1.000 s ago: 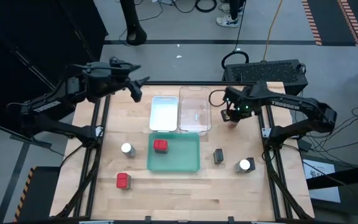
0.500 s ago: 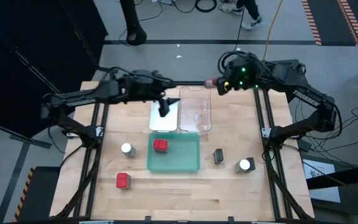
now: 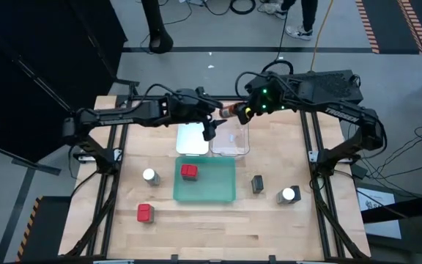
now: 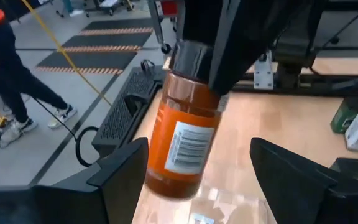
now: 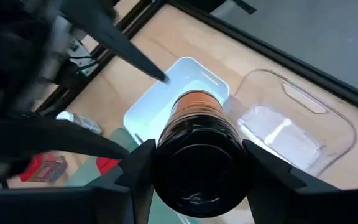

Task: Sort spices by type
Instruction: Put the orange spice bottle into the transparent bin

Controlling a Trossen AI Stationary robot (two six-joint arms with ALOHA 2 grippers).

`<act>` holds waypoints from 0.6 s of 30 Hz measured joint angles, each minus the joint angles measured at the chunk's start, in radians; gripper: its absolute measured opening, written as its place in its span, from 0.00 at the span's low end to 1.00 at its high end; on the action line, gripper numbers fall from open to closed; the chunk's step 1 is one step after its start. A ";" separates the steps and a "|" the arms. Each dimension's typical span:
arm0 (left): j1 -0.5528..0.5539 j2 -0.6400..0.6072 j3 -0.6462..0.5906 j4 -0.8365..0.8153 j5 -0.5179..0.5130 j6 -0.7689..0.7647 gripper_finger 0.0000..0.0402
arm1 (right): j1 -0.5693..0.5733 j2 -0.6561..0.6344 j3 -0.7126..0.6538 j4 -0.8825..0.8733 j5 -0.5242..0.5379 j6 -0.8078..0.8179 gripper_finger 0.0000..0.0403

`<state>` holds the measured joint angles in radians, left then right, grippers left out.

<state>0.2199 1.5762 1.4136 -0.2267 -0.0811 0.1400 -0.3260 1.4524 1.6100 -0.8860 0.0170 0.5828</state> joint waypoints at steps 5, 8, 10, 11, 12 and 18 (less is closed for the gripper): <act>-0.002 0.030 0.000 0.000 -0.002 0.000 0.72 | 0.020 0.009 0.000 0.023 -0.023 0.006 0.43; -0.002 0.042 0.000 -0.004 -0.005 0.000 0.72 | 0.032 0.007 0.000 0.038 -0.024 0.007 0.43; -0.002 0.042 0.000 -0.010 -0.005 0.002 0.72 | 0.039 0.007 0.000 0.051 -0.024 0.011 0.44; -0.002 0.042 0.000 -0.011 -0.005 0.004 0.72 | 0.041 0.007 0.000 0.050 -0.024 0.011 0.44; -0.002 0.043 0.000 -0.015 -0.005 0.005 0.72 | 0.044 0.005 0.000 0.050 -0.024 0.011 0.44; -0.003 0.048 0.000 -0.056 -0.003 0.003 0.72 | 0.060 0.005 0.000 0.077 -0.027 0.010 0.44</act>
<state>0.2173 1.6239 1.4136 -0.2826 -0.0845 0.1435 -0.2660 1.4578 1.6100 -0.8087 -0.0099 0.5926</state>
